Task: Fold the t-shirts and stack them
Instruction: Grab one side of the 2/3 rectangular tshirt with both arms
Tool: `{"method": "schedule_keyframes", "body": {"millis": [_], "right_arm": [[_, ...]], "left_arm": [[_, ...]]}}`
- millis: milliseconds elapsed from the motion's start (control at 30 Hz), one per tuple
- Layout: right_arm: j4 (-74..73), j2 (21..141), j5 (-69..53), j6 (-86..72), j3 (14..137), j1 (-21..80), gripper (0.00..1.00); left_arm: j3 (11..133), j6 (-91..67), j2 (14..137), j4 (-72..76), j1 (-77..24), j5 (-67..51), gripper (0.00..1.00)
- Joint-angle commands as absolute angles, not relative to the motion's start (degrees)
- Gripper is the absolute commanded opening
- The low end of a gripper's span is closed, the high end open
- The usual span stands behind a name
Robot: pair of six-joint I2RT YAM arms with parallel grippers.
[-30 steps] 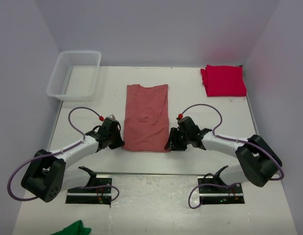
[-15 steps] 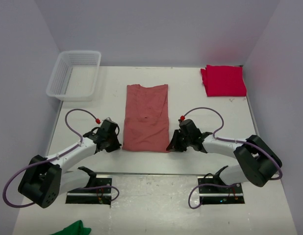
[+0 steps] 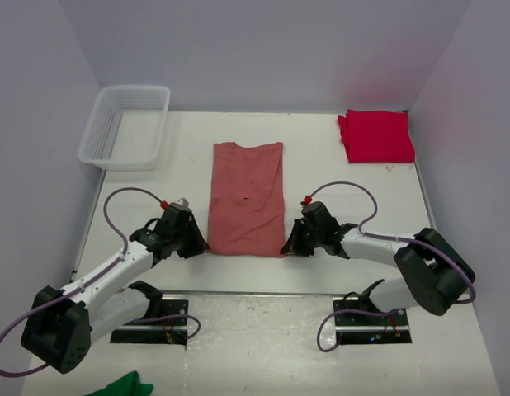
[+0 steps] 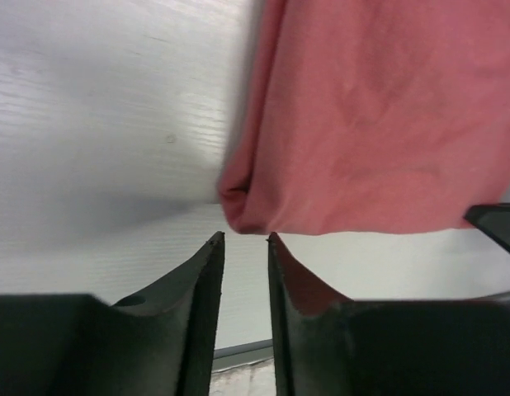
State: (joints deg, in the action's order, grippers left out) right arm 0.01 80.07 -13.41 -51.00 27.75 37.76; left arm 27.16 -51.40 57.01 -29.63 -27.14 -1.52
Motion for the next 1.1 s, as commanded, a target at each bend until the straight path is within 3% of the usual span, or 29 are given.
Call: {"method": "schedule_keyframes", "body": {"millis": [0,200,300,700,1067], "right_arm": [[-5.4,80.0,-9.5,-49.2,27.0,37.8,0.0],[-4.8,80.2,-10.2,-49.0,26.5,37.8,0.0],[-4.5,80.4,-10.5,-49.1,26.3,37.7,0.0],[-4.6,80.9,-11.2,-49.0,26.5,37.8,0.0],[-4.4,81.2,-11.1,-49.5,26.5,37.8,0.0]], "left_arm": [[24.9,-52.1,54.8,-22.9,-27.3,-9.3,0.32],[23.2,-52.6,56.6,-19.4,-27.2,-11.5,0.48],[23.3,-52.6,57.2,-19.6,-27.2,-10.6,0.5],[26.6,-50.4,60.6,-24.4,-27.1,-1.1,0.48],[23.9,-49.5,66.2,-18.6,-26.0,-2.5,0.45]]}}
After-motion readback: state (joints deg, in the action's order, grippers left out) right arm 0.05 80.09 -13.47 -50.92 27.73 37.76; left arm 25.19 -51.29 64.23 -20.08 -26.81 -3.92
